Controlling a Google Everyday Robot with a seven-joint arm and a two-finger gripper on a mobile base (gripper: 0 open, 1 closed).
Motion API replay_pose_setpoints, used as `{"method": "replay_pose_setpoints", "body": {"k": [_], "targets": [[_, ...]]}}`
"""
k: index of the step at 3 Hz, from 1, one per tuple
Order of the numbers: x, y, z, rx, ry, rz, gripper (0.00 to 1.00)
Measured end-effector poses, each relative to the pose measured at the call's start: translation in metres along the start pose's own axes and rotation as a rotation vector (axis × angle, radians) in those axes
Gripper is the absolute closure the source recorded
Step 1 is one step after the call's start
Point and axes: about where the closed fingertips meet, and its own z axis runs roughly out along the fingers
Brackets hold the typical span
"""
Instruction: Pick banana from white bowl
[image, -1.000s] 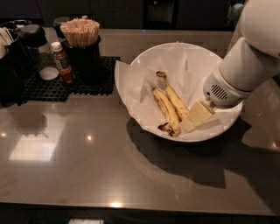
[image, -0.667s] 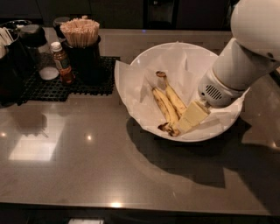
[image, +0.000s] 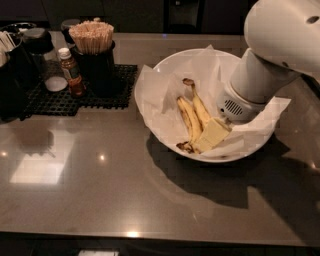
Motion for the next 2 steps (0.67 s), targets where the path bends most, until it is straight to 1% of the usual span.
{"method": "replay_pose_setpoints", "body": {"k": [1,2], "targets": [[0.0018,-0.0002,-0.0013,-0.001,0.007,0.002,0.54],[0.0017,-0.0002,-0.0013,-0.001,0.007,0.002,0.78]]}}
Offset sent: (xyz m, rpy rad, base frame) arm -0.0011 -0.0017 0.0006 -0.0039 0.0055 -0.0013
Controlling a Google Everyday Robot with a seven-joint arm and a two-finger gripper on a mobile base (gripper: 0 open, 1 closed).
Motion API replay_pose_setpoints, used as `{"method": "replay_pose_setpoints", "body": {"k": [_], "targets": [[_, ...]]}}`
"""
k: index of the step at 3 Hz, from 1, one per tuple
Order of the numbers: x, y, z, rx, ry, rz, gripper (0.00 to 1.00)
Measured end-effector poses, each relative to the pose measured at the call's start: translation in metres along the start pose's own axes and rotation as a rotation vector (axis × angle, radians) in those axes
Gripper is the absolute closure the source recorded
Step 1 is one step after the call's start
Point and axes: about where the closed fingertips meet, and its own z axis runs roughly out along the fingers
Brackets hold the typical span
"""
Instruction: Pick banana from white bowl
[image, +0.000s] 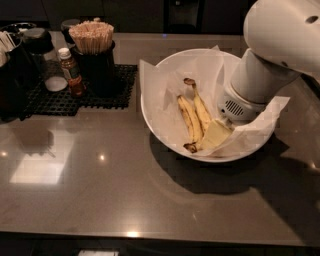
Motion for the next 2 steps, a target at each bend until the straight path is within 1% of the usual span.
{"method": "replay_pose_setpoints", "body": {"k": [1,2], "targets": [[0.0000,0.0000,0.0000,0.000,0.000,0.000,0.99],[-0.0002,0.0002,-0.0003,0.000,-0.001,-0.001,1.00]]}}
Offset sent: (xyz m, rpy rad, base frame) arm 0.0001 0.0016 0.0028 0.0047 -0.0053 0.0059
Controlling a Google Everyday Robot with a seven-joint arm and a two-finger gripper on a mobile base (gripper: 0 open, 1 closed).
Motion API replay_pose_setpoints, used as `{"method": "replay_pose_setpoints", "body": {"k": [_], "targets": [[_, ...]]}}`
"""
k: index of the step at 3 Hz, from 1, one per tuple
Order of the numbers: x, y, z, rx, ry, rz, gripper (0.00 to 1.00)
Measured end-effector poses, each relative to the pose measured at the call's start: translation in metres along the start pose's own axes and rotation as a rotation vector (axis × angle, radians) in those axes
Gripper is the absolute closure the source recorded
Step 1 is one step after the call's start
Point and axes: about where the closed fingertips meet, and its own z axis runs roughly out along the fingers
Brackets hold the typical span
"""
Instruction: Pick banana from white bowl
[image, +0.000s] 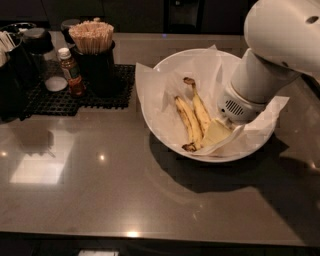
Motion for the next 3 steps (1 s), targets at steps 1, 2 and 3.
{"method": "replay_pose_setpoints", "body": {"k": [1,2,3], "targets": [[-0.005,0.003,-0.016,0.010,-0.057,0.003,1.00],[-0.015,0.014,-0.046,0.050,-0.140,-0.022,1.00],[-0.025,0.024,-0.070,0.084,-0.199,-0.054,1.00]]}}
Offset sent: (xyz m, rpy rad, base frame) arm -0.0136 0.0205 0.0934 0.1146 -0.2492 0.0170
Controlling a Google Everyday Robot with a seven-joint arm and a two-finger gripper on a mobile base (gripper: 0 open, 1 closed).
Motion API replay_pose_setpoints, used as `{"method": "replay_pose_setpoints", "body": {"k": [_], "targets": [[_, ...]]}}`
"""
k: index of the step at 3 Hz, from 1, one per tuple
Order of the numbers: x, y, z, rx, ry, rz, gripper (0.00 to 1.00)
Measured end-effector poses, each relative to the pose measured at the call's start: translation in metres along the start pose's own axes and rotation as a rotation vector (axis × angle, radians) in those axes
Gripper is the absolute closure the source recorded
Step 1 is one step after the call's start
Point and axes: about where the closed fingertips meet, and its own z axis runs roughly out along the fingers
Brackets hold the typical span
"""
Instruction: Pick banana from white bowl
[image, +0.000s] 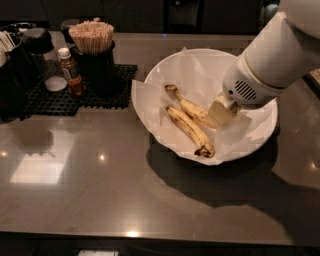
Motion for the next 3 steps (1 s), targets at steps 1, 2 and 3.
{"method": "replay_pose_setpoints", "body": {"k": [1,2,3], "targets": [[-0.007,0.004,-0.008,0.001,-0.024,-0.014,1.00],[-0.021,0.015,-0.018,0.004,-0.048,-0.079,1.00],[-0.041,0.032,-0.035,0.027,-0.079,-0.189,1.00]]}}
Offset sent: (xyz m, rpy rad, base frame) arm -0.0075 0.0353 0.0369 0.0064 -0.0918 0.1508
